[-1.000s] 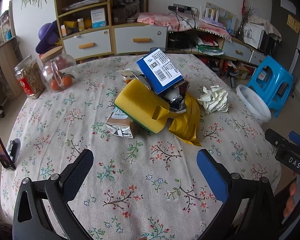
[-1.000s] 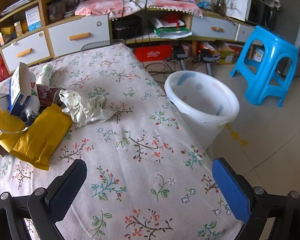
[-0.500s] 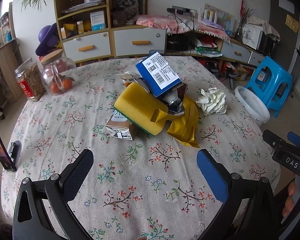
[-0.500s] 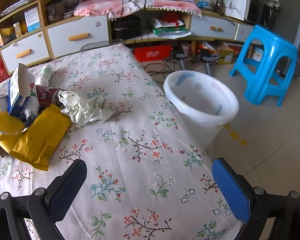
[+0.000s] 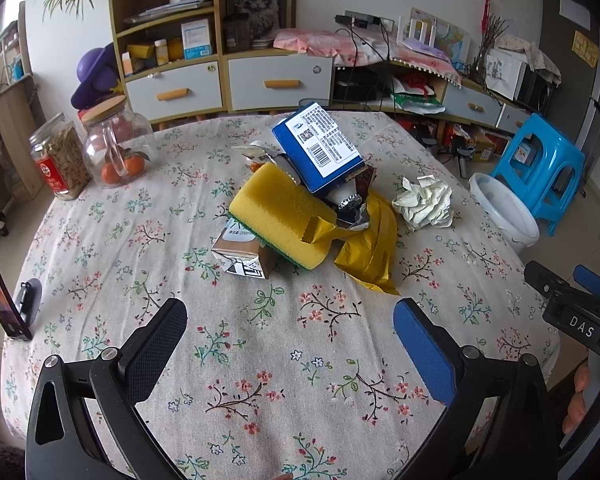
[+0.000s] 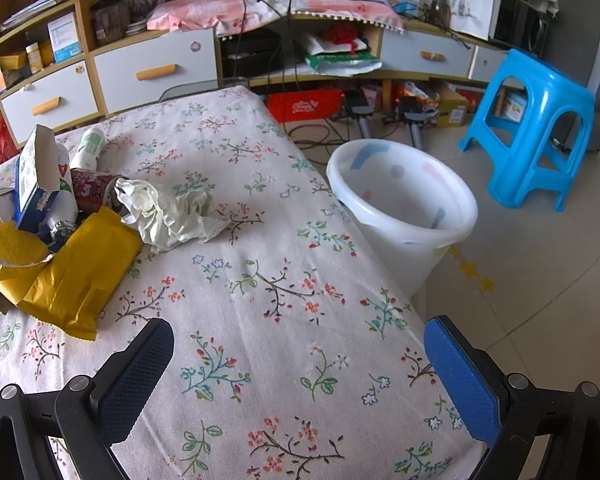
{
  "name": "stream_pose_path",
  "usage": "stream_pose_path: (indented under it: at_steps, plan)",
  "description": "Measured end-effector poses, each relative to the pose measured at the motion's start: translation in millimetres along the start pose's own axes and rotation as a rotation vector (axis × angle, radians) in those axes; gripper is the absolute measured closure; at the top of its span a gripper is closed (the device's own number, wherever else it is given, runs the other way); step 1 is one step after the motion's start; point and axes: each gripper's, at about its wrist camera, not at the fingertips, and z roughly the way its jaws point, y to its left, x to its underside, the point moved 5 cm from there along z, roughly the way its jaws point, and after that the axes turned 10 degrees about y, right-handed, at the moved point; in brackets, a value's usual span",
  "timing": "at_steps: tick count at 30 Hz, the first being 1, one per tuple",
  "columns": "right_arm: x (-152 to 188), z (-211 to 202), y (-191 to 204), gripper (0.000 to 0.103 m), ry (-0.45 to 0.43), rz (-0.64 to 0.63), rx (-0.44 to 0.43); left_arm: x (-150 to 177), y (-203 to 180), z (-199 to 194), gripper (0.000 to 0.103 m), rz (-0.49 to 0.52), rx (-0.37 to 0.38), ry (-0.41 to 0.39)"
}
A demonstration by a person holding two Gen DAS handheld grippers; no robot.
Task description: Collect trash
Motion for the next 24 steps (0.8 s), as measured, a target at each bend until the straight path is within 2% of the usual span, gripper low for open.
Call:
stream_pose_path:
  at_steps: [14,20,24]
  plan:
    - [0,1,-1,0.0,-0.001,-0.002,0.01,-7,5,3,0.0,-0.015,0.005,0.01]
    - [-7,-2,0,0.0,0.002,-0.006,0.008,-19,19,10,0.0,-0.058,0.038,0.054]
    - [-25,-5,8,0.0,-0.003,-0.056,0.023,-34,29,18,0.0,-0.09,0.045,0.088]
